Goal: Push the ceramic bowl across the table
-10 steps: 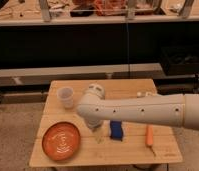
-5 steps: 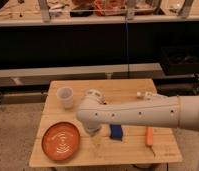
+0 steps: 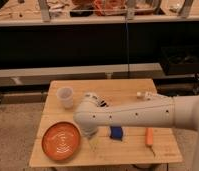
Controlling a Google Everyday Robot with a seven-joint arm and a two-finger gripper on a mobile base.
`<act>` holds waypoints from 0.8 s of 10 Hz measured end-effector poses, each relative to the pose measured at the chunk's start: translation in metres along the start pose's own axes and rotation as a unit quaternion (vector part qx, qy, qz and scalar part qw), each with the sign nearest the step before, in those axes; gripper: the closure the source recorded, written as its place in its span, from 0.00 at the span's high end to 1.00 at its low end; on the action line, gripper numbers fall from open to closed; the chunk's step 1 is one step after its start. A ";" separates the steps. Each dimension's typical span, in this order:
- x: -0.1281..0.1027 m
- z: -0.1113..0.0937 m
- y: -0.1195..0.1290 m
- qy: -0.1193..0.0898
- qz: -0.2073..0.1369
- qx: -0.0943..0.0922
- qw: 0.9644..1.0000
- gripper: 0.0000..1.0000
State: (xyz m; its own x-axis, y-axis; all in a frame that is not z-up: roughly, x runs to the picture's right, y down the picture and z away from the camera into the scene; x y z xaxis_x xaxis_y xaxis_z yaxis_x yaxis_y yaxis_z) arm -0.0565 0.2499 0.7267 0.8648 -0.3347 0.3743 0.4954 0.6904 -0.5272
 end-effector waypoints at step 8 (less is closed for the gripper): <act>-0.015 0.027 -0.007 -0.020 -0.023 -0.001 1.000 0.80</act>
State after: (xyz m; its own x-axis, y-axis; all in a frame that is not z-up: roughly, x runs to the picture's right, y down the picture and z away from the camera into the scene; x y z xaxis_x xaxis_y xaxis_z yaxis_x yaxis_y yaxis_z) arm -0.0748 0.2676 0.7457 0.8368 -0.3412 0.4282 0.5354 0.6736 -0.5095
